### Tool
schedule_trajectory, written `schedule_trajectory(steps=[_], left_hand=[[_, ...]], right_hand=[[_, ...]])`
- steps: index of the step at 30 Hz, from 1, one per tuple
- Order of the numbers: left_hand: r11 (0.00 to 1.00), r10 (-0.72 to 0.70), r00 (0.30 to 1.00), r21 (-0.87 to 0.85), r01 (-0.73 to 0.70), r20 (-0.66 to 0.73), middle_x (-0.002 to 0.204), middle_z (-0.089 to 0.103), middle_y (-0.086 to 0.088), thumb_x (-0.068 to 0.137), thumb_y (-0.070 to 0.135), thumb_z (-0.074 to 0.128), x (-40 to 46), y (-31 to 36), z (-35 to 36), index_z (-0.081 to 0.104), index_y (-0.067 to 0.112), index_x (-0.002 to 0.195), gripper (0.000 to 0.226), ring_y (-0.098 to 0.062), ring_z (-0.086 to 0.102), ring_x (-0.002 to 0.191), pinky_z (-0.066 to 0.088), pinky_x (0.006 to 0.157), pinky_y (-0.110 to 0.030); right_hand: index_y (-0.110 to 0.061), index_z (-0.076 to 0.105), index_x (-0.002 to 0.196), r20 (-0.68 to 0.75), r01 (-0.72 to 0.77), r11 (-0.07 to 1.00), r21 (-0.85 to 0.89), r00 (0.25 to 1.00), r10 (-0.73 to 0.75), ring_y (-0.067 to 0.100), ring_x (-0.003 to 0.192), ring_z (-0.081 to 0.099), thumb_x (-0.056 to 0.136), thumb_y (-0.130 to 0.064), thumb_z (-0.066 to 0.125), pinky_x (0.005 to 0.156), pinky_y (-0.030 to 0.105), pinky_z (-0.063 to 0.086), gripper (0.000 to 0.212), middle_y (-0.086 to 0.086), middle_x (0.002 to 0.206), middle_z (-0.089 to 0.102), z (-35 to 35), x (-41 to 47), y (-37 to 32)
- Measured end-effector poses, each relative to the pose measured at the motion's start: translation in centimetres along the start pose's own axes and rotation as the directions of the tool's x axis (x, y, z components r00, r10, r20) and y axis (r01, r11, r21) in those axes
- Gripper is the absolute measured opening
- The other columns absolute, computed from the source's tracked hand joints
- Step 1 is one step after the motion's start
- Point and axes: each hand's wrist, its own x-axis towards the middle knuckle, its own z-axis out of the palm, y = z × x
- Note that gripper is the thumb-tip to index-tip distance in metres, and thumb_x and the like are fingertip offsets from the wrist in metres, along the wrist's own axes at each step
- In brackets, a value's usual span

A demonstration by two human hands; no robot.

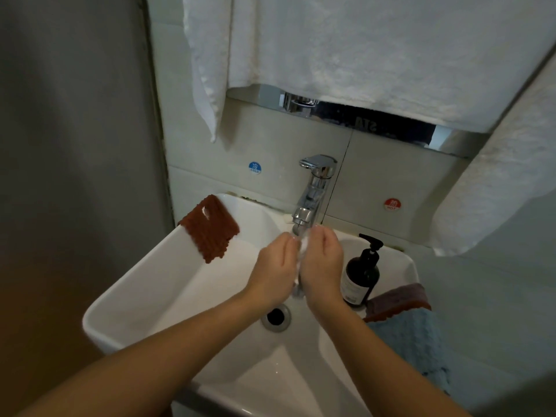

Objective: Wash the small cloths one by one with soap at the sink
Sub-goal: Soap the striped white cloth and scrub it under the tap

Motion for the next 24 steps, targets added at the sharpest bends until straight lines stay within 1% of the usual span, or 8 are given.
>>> schedule_trajectory(steps=[5, 8, 10, 14, 16, 19, 22, 24], left_hand=[[0.996, -0.076, 0.967, -0.066, 0.062, -0.244, 0.061, 0.042, 0.007, 0.105, 0.019, 0.036, 1.6, -0.1, -0.8, 0.04, 0.021, 0.067, 0.038, -0.001, 0.04, 0.053, 0.032, 0.056, -0.025], [0.998, -0.07, 0.991, -0.005, 0.07, -0.115, 0.062, 0.046, 0.005, 0.105, 0.02, 0.036, 0.6, -0.5, -0.2, 0.044, 0.021, 0.068, 0.038, -0.003, 0.042, 0.055, 0.036, 0.057, -0.027], [0.999, -0.023, 1.0, -0.043, 0.023, -0.016, 0.065, 0.048, 0.0, 0.105, 0.02, 0.036, -0.8, -0.1, 0.6, 0.048, 0.017, 0.072, 0.036, -0.005, 0.045, 0.057, 0.04, 0.056, -0.025], [0.997, -0.057, 0.966, -0.057, 0.044, -0.251, 0.062, 0.043, 0.003, 0.105, 0.022, 0.036, 0.9, -0.5, -0.5, 0.041, 0.017, 0.071, 0.035, -0.004, 0.039, 0.055, 0.036, 0.059, -0.03], [0.998, -0.062, 0.967, 0.01, 0.066, -0.245, 0.061, 0.043, 0.004, 0.105, 0.023, 0.036, 1.4, -0.8, -1.2, 0.041, 0.019, 0.07, 0.036, -0.002, 0.04, 0.052, 0.036, 0.058, -0.03], [0.999, -0.006, 0.999, 0.035, 0.007, -0.036, 0.065, 0.045, 0.004, 0.105, 0.019, 0.036, 0.0, -0.2, -0.5, 0.044, 0.02, 0.072, 0.034, 0.0, 0.042, 0.055, 0.038, 0.056, -0.021], [1.0, 0.002, 0.998, -0.013, -0.003, -0.058, 0.065, 0.043, 0.003, 0.106, 0.019, 0.035, 0.2, -0.1, -0.6, 0.042, 0.017, 0.074, 0.033, -0.002, 0.04, 0.056, 0.038, 0.057, -0.023], [1.0, -0.028, 0.982, 0.004, 0.029, -0.188, 0.063, 0.043, 0.005, 0.106, 0.022, 0.035, 1.1, -0.7, -1.3, 0.04, 0.019, 0.072, 0.034, -0.002, 0.04, 0.054, 0.037, 0.058, -0.03]], right_hand=[[-0.013, 0.049, 0.071, 0.223, -0.042, 0.979, -0.197, 0.971, 0.086, 0.015, 0.066, 0.045, 0.101, -0.017, 0.04, 0.062, 0.034, 0.039, 0.032, 0.003, 0.069, 0.049, 0.4, -2.0, 2.1], [-0.015, 0.047, 0.07, 0.097, 0.043, 0.999, -0.002, 0.994, -0.043, 0.007, 0.058, 0.039, 0.102, -0.015, 0.041, 0.055, 0.025, 0.035, 0.033, -0.002, 0.063, 0.043, 0.0, -1.4, 1.0], [-0.018, 0.047, 0.071, -0.054, -0.011, 0.999, 0.035, 0.998, 0.013, 0.005, 0.054, 0.04, 0.104, -0.021, 0.039, 0.052, 0.023, 0.037, 0.033, -0.005, 0.062, 0.044, -0.1, -0.4, 1.0], [-0.018, 0.047, 0.069, 0.198, -0.091, 0.94, -0.328, 0.967, 0.163, 0.018, 0.068, 0.052, 0.102, -0.02, 0.037, 0.066, 0.041, 0.047, 0.034, 0.003, 0.07, 0.052, 0.5, -2.0, 2.3], [-0.018, 0.046, 0.067, 0.242, -0.009, 0.968, -0.252, 0.968, 0.071, 0.011, 0.061, 0.045, 0.101, -0.017, 0.04, 0.06, 0.032, 0.04, 0.035, -0.001, 0.065, 0.047, 0.5, -2.5, 1.7], [-0.019, 0.05, 0.074, 0.038, 0.032, 0.999, -0.021, 0.999, -0.031, 0.0, 0.053, 0.043, 0.104, -0.02, 0.039, 0.052, 0.016, 0.038, 0.032, -0.005, 0.065, 0.048, 0.0, -0.9, 0.3], [-0.019, 0.052, 0.075, 0.101, -0.14, 0.976, -0.167, 0.982, 0.158, 0.009, 0.062, 0.051, 0.104, -0.024, 0.038, 0.058, 0.026, 0.043, 0.033, 0.001, 0.07, 0.054, 0.2, -0.4, 1.2], [-0.017, 0.049, 0.07, 0.239, -0.081, 0.973, -0.216, 0.962, 0.133, 0.016, 0.066, 0.048, 0.102, -0.019, 0.039, 0.063, 0.034, 0.04, 0.034, 0.004, 0.069, 0.051, 0.5, -1.7, 1.8]])
